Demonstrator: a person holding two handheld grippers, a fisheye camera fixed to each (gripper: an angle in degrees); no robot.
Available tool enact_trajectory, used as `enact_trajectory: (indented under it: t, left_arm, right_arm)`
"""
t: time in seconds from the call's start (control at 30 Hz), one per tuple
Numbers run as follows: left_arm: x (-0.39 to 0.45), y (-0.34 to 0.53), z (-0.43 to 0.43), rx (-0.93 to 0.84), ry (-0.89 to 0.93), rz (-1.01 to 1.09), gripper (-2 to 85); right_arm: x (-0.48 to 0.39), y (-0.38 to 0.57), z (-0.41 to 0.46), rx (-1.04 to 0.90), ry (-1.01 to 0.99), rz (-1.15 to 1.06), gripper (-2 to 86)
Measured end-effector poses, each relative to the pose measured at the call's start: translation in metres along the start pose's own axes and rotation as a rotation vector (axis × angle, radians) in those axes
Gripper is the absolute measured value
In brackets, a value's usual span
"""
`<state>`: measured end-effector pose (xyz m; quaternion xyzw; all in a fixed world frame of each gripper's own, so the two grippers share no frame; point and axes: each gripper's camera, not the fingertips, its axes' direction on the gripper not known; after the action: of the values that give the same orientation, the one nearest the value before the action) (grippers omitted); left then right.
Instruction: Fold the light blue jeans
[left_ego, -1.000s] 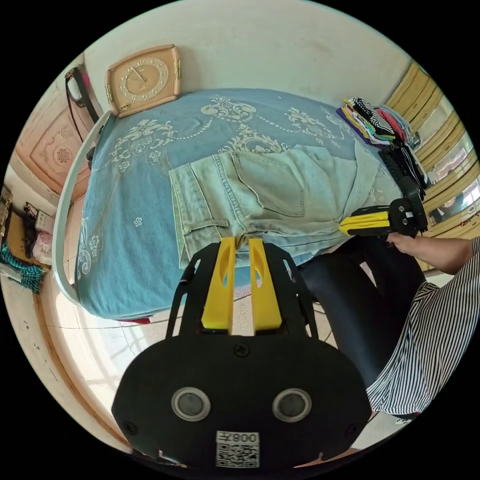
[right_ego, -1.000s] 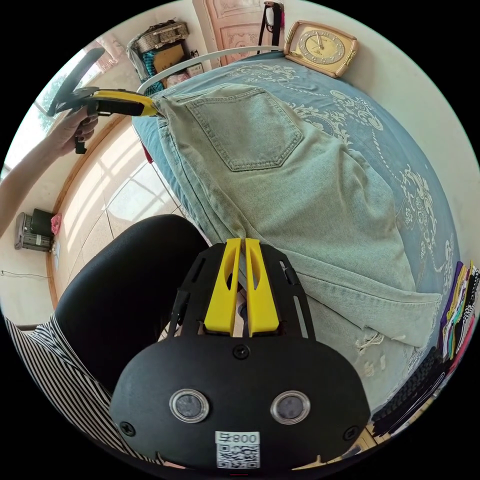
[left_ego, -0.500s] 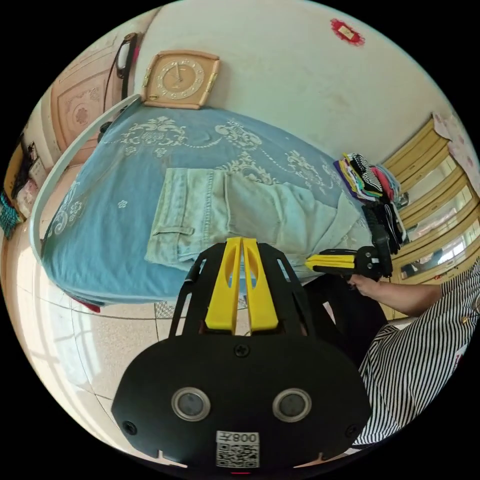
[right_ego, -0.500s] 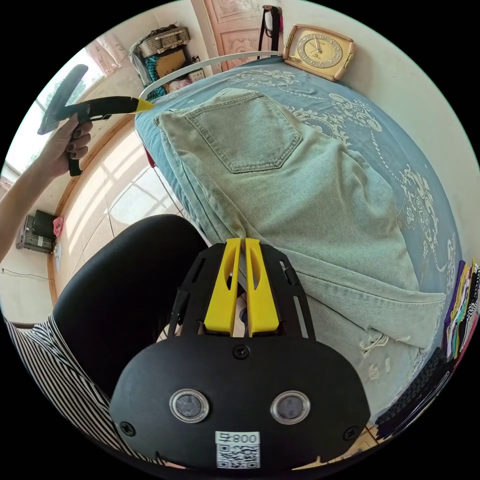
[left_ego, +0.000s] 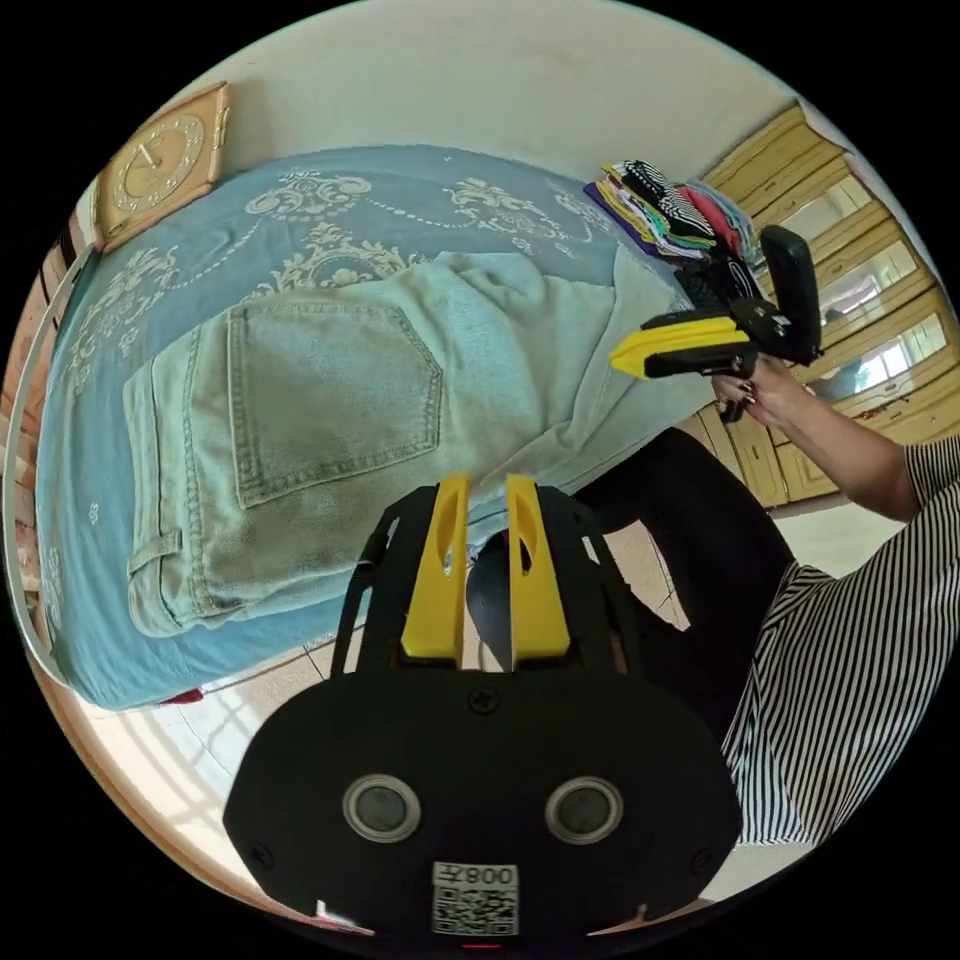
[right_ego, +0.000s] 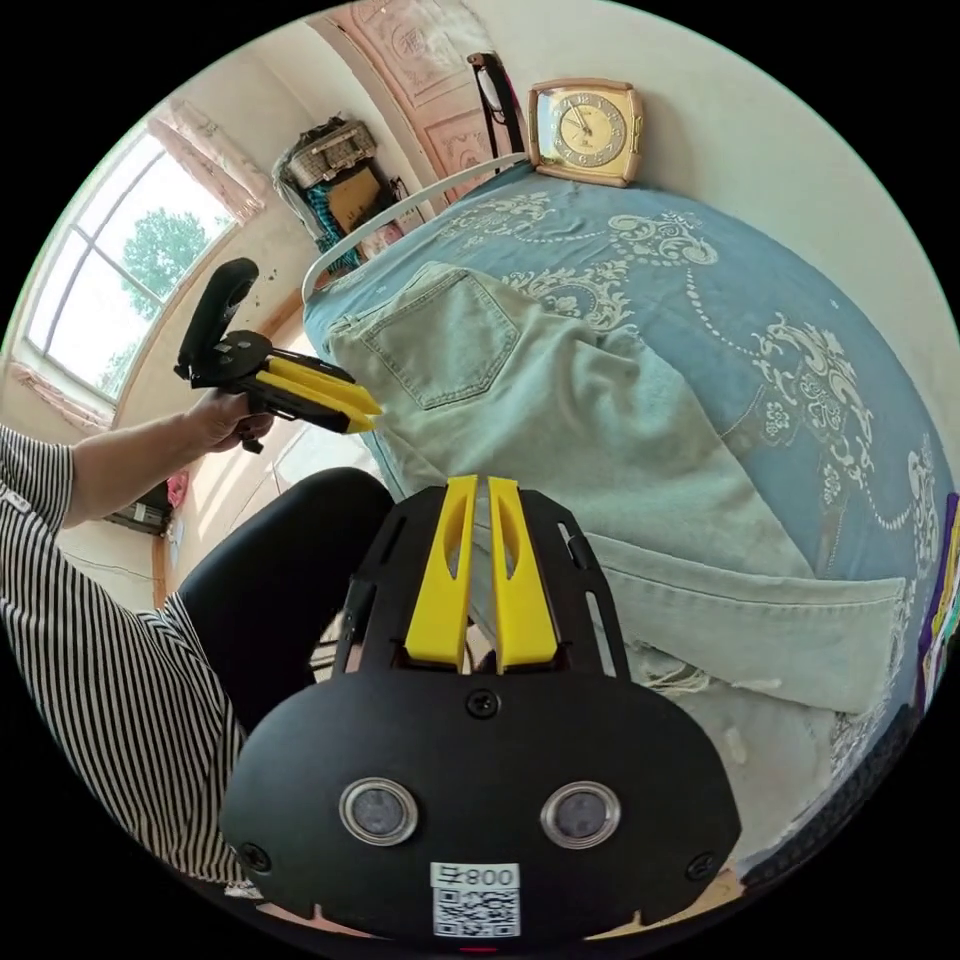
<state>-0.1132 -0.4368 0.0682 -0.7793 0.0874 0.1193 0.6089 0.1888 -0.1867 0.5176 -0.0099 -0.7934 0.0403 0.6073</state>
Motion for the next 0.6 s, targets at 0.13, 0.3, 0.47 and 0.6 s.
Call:
enact_trajectory:
  t: [0.13, 0.3, 0.47, 0.6]
  left_arm:
    - [0.034, -0.035, 0.015, -0.069, -0.058, 0.191, 7.3]
    - [0.051, -0.062, 0.037, -0.158, -0.069, 0.271, 7.3]
    - [0.057, -0.076, 0.040, -0.178, -0.056, 0.255, 4.8]
    - [0.065, -0.082, 0.034, -0.167, -0.059, 0.256, 2.2]
  right_arm:
    - [0.017, -0.020, 0.006, -0.184, 0.053, -0.130, 6.4]
    - [0.004, -0.043, 0.028, -0.378, 0.106, -0.375, 7.6]
    - [-0.010, -0.056, 0.049, -0.479, 0.124, -0.466, 6.7]
    - [-0.019, -0.066, 0.044, -0.478, 0.087, -0.469, 0.9]
